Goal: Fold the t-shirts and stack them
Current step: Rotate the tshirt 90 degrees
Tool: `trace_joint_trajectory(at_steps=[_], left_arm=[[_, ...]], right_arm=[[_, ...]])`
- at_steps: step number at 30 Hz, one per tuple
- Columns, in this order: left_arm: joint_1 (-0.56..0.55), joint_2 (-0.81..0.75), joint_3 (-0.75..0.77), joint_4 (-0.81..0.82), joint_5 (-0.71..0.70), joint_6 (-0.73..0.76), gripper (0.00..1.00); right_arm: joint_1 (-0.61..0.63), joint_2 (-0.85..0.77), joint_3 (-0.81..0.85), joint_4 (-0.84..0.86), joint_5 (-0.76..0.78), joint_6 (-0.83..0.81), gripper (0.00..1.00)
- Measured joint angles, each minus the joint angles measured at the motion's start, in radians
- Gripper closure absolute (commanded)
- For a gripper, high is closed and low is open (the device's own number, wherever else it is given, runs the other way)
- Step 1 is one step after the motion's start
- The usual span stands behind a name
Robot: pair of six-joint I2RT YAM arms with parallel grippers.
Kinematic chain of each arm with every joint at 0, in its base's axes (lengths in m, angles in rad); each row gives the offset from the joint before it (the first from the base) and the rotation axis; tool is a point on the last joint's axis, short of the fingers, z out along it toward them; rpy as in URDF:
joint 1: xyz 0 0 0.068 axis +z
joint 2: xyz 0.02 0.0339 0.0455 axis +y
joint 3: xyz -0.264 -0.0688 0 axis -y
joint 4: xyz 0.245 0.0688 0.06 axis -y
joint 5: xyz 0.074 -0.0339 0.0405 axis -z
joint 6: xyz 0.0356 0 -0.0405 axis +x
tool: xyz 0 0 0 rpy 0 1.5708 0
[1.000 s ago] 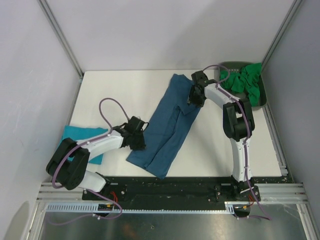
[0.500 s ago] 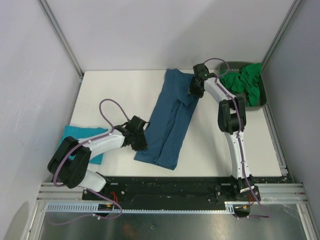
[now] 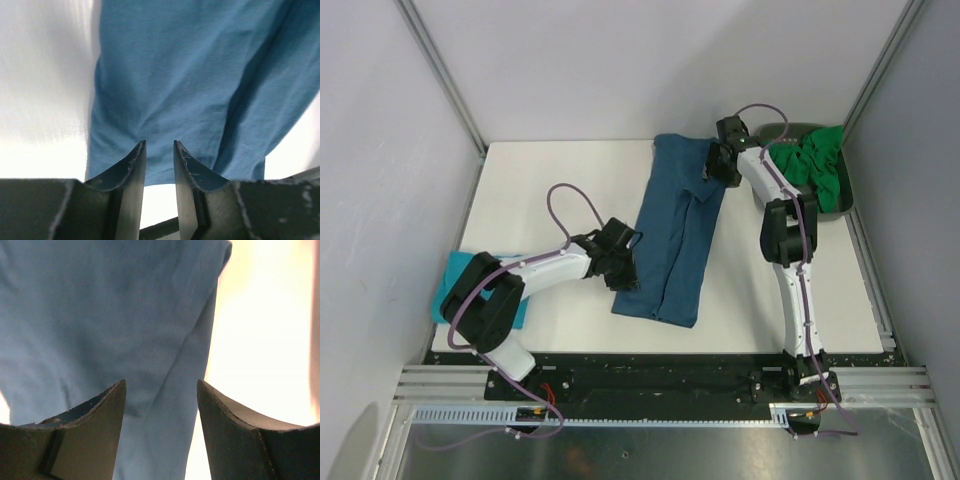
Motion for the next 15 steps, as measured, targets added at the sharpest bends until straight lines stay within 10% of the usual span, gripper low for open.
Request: trace_joint_trajectory(at_steps=[15], left_arm=[[-0.065,-0.083,0.026,0.000,0.156,0.208,0.75]], right_arm=[[0.246,-1.055,-1.195,0.166,-0.039,0.274,0.78]])
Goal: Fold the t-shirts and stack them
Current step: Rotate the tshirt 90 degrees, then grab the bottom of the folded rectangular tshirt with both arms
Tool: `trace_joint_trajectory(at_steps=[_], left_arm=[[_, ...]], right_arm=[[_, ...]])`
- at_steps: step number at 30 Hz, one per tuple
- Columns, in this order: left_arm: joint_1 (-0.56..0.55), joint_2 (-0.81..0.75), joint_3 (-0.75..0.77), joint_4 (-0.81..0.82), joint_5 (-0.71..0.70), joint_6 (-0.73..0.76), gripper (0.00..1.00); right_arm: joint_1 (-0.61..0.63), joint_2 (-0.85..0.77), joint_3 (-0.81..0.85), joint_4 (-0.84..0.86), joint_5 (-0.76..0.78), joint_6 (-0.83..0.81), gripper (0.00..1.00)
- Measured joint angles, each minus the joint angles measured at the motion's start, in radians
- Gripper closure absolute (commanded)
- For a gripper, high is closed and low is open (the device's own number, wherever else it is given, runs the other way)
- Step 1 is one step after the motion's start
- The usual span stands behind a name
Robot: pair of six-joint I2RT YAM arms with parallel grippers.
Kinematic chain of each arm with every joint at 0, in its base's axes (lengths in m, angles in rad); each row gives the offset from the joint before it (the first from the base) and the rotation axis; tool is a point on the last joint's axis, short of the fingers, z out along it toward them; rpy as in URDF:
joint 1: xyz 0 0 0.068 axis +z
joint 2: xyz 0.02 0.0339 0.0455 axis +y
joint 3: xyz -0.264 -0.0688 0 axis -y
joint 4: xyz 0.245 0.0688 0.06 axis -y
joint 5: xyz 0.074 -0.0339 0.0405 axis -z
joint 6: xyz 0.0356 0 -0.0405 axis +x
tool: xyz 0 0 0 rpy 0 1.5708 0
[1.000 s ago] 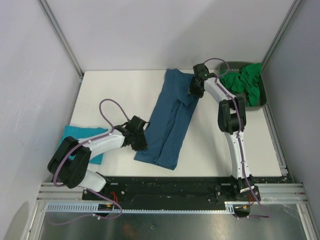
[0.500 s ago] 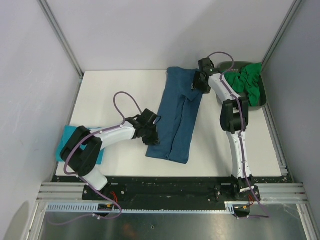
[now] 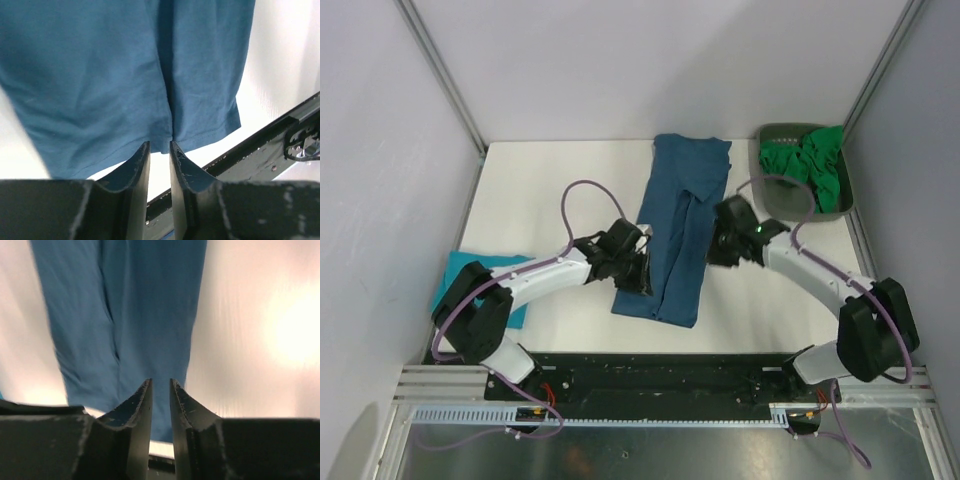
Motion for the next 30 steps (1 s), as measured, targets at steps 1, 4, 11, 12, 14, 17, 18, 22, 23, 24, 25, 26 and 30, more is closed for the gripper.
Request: trace_joint_trajectory(at_steps=[1,4,11,12,14,17,18,22,23,24,25,26,30], left_arm=[[-0.010,0.007,0.002,0.002,0.002,0.002,0.76],[-0.043,0.042,0.003,0.020,0.016,0.001,0.78],[-0.111,0.107,-0.051,0.103,0.023,-0.027,0.87],[-0.116,0.109,-0.065,0.110,0.023,-0.032,0.87],[-0.126,0.109,-0.101,0.134,0.026,-0.056,0.88],[-0.127,0.095,-0.124,0.164,0.025,-0.078,0.89],[-0.127,0.091,-0.131,0.172,0.025,-0.083,0.89],[-0.130,0.081,-0.145,0.189,0.025,-0.099,0.89],[-0.131,0.080,-0.148,0.192,0.025,-0.100,0.89],[-0.134,0.077,-0.150,0.192,0.026,-0.101,0.88],[-0.135,0.076,-0.150,0.191,0.028,-0.103,0.88],[-0.138,0.074,-0.150,0.190,0.034,-0.104,0.87],[-0.142,0.046,-0.150,0.173,0.049,-0.105,0.83]], right_arm=[[0.037,-0.025,-0.070,0.019,-0.001,0.038,0.80],[0.153,-0.058,-0.234,0.068,-0.011,0.146,0.82],[0.302,-0.080,-0.370,0.171,-0.005,0.309,0.83],[0.318,-0.080,-0.379,0.189,-0.001,0.327,0.83],[0.344,-0.080,-0.402,0.225,0.001,0.355,0.84],[0.377,-0.080,-0.459,0.270,0.001,0.395,0.85],[0.386,-0.081,-0.482,0.280,0.001,0.408,0.85],[0.406,-0.142,-0.560,0.316,0.017,0.457,0.83],[0.410,-0.171,-0.588,0.325,0.019,0.470,0.83],[0.412,-0.203,-0.614,0.331,0.021,0.480,0.83],[0.414,-0.222,-0.630,0.334,0.023,0.488,0.83],[0.414,-0.244,-0.648,0.338,0.024,0.496,0.83],[0.414,-0.290,-0.685,0.346,0.028,0.514,0.81]])
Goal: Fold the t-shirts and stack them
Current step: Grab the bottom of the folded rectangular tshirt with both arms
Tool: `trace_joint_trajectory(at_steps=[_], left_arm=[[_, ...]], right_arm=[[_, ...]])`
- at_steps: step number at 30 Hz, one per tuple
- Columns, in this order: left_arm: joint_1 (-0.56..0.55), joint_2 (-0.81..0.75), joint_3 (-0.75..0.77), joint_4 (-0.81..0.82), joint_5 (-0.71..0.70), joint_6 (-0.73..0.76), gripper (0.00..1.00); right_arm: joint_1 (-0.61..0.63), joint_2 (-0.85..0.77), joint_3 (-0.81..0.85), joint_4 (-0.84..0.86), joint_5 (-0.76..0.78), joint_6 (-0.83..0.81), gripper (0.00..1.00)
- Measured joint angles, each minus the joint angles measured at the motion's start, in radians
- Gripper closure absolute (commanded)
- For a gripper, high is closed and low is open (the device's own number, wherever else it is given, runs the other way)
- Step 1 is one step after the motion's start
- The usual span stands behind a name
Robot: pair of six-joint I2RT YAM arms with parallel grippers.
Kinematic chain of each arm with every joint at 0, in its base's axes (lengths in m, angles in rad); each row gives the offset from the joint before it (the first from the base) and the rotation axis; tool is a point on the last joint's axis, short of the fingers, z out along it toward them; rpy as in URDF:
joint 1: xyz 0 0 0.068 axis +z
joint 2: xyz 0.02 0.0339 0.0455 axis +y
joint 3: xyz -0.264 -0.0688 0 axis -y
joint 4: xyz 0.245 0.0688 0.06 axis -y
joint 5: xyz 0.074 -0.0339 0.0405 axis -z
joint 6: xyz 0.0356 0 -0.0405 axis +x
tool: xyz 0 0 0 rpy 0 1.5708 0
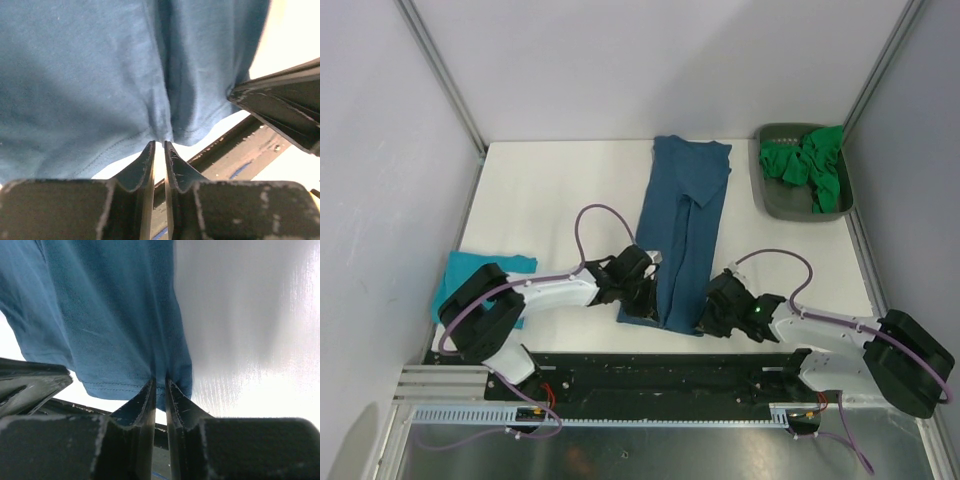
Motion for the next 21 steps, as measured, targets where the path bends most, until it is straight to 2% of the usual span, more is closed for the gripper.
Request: trace_joint_trajectory(at_steps=[5,11,17,21], left_arm=[[0.000,-0.078,0.003,-0.003,0.019,-0.002,0.79],[0.005,-0.156,-0.008,-0.005,-0.002,-0.004,0.78],[0.057,-0.267,-0.124,-0.016,-0.035,-0.012,0.77],[0.093,-0.310,-0.174,-0.030,-0.051,-0.015,0.76]], right_arm=[[0.002,-0.030,-0.017,-0.002,0.006,0.006,0.75],[0.004,-0.139,-0.030,-0.095,0.027,0.005,0.68],[0.005,-0.296,-0.030,-0.213,0.052,0.006,0.66],[0.005,-0.310,-0.030,-0.249,0.059,0.006,0.66]])
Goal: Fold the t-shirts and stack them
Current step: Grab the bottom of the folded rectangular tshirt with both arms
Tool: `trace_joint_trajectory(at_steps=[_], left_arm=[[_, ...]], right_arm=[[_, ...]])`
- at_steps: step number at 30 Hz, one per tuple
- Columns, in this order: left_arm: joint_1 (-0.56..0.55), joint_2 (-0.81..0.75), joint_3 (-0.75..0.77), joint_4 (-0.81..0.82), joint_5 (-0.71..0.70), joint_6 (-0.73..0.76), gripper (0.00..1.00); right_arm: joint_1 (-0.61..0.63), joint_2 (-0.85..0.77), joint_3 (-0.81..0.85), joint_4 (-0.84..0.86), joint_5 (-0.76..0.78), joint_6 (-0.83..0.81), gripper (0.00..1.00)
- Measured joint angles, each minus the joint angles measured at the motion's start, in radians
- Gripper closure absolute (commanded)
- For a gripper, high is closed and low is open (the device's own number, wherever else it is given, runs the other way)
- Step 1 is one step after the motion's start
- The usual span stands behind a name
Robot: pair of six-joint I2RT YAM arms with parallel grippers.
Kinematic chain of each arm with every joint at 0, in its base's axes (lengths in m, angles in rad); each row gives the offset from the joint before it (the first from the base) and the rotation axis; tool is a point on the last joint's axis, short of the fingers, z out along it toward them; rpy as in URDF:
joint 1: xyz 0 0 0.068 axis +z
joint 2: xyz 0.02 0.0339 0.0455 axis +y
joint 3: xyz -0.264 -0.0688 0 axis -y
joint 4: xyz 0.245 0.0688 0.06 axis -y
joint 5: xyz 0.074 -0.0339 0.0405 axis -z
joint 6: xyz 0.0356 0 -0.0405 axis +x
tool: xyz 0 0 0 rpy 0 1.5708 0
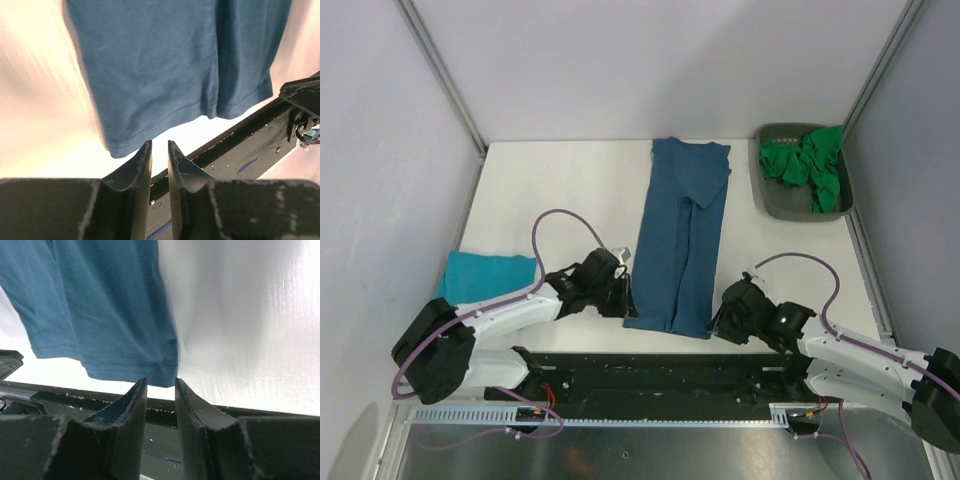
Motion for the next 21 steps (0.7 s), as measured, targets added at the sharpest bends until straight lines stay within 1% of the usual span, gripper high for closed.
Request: trace_joint_trajectory(at_steps=[9,16,21], left_arm=[[0.024,-0.046,-0.056,-0.001,-0.024,-0.015,0.74],[0.037,-0.067,-0.093,-0.001,-0.043,-0.017,0.70],[0.038,-0.072,-0.101,-0.001,-0.057,-0.018,0.63]], right_arm=[[0.001,0.112,-0.002,0.009,0.001,-0.010,0.64],[0.001,0.111,-0.027,0.063,-0.001,-0.005,0.64],[0.001,0.109,-0.035,0.087,-0.001,0.002,0.65]])
